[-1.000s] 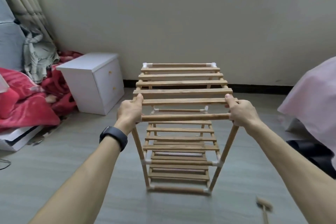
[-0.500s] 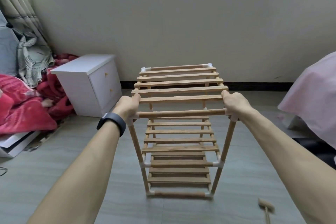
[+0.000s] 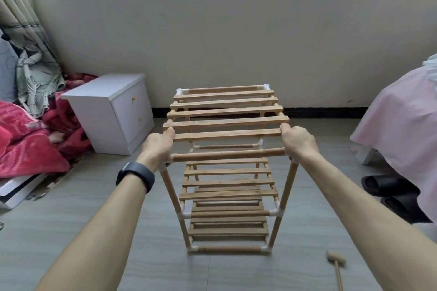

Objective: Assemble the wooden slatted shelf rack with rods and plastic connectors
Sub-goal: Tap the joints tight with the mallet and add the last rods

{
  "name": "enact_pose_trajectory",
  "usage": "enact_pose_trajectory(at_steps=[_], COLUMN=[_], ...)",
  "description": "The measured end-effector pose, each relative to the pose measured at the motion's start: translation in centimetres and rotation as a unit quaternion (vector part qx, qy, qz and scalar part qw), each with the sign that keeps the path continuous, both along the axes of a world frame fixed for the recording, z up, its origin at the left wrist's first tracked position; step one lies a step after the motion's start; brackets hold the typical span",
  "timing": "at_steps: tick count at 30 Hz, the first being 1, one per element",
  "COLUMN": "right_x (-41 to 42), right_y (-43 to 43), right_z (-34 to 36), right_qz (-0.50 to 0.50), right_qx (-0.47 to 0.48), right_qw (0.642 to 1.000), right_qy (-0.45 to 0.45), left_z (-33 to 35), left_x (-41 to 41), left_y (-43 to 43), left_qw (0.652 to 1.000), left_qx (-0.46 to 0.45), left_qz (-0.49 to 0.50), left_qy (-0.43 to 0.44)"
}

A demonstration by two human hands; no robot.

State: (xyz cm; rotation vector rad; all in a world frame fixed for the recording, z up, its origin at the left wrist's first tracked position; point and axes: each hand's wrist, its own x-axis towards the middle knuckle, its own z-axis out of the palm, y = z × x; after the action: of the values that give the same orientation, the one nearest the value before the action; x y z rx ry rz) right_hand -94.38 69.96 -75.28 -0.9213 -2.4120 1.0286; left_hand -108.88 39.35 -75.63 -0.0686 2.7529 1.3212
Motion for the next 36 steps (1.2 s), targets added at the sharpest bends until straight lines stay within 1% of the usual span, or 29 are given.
enact_pose_trajectory(at_steps=[5,10,13,15,18,19,21,23,25,26,27,29,31,32,34,36], right_x=[2.8,6.3,8.4,8.7,7.6,7.0,5.8,4.9,4.0,3.6,3.3,2.8,2.5,2.5,2.6,3.0], right_y=[-0.7,-2.0,-3.0,-3.1,-3.2,-3.4,-4.0,-5.0,-6.1,-6.8,-7.5,-9.3,-11.4,-12.3,-13.1,-12.4], right_z=[-1.1,-2.2,-2.8,-2.5,-1.8,-1.6,-1.4,-1.3,-0.8,-0.5,-0.1,0.4,0.7,0.6,0.3,-0.7], right_qz=[0.004,0.013,0.015,0.017,0.011,0.000,-0.025,-0.041,-0.052,-0.054,-0.046,0.024,0.129,0.172,0.266,0.336], right_qx=[0.016,0.012,0.022,0.019,-0.001,-0.008,-0.024,-0.043,-0.096,-0.139,-0.190,-0.307,-0.428,-0.462,-0.470,-0.463], right_qw=[0.998,0.995,0.991,0.991,0.996,0.997,0.997,0.997,0.993,0.987,0.979,0.951,0.895,0.870,0.838,0.814], right_qy=[0.056,0.097,0.133,0.132,0.090,0.079,0.062,0.055,0.053,0.052,0.052,0.042,0.008,-0.020,-0.073,-0.095], left_z=[-0.8,-1.6,-2.5,-2.5,-1.5,-1.0,-0.4,-0.1,-0.2,-0.5,-0.9,-1.5,-1.3,-1.2,-0.9,-0.4], left_x=[3.1,6.4,8.2,8.7,8.0,7.4,6.1,5.5,6.0,6.4,6.9,8.4,9.7,10.3,11.3,11.7], left_y=[-0.7,-2.3,-3.2,-3.4,-2.9,-2.6,-2.4,-2.2,-1.8,-1.5,-1.1,-0.2,0.6,0.8,0.6,-0.7], left_qw=[0.998,0.994,0.990,0.989,0.993,0.992,0.982,0.958,0.936,0.933,0.937,0.951,0.962,0.967,0.976,0.982], left_qx=[0.017,0.038,0.068,0.068,0.042,0.032,0.015,0.032,0.040,0.043,0.045,0.056,0.076,0.078,0.057,0.028], left_qz=[-0.001,0.007,0.020,0.024,0.026,0.040,0.089,0.154,0.210,0.213,0.193,0.107,0.032,0.013,-0.004,-0.006], left_qy=[0.066,0.098,0.123,0.127,0.106,0.115,0.169,0.239,0.280,0.285,0.287,0.285,0.259,0.241,0.209,0.185])
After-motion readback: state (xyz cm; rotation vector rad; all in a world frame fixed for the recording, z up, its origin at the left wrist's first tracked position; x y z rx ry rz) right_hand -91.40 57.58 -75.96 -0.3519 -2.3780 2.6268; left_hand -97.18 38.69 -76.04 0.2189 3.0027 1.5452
